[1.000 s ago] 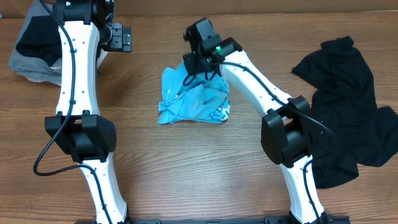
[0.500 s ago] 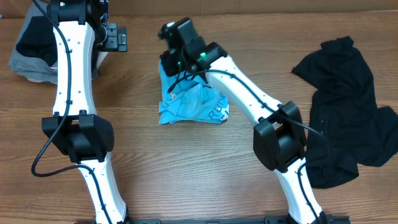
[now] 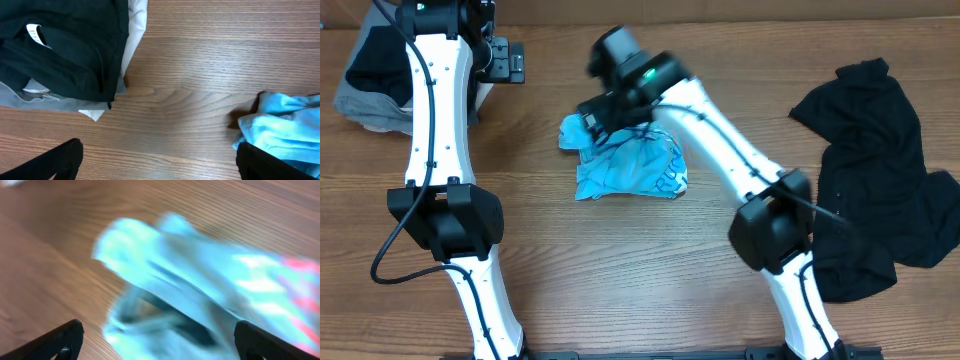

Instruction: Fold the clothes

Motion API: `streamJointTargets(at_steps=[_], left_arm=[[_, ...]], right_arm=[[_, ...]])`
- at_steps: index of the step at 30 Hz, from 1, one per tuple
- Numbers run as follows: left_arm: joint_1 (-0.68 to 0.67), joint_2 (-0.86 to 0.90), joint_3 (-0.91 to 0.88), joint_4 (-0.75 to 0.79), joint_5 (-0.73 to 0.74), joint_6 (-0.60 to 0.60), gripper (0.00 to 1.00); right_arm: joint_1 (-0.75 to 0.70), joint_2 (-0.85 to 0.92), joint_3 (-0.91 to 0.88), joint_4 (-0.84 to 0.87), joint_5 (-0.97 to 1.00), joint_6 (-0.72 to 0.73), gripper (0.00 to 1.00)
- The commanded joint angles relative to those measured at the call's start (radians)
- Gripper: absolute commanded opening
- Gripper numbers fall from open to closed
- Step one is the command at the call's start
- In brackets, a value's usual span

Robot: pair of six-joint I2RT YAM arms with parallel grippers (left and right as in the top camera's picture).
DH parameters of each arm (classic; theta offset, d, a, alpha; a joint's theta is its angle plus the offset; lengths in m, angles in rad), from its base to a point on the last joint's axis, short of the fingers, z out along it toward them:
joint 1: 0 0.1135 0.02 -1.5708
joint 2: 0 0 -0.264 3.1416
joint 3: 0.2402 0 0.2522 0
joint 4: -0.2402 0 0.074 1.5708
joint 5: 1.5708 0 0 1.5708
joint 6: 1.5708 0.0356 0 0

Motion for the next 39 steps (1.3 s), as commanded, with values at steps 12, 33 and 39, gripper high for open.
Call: streamJointTargets(at_steps=[12,33,39], left_arm=[[0.006,0.009,0.016,0.015,0.043,0.0,1.0],[0.006,0.009,0.016,0.008,0.047,0.0,1.0],[0.006,0.009,0.016,0.007,0.047,0.0,1.0]], right_arm=[[-0.006,-0.018,-0.157,-0.034,0.044,0.162,0.86],[0.055,-0.024,-0.142,-0.098,0.095,0.278,0.71],[0.051,-0.024,-0.267,0.018,0.109,0.323,0.7]])
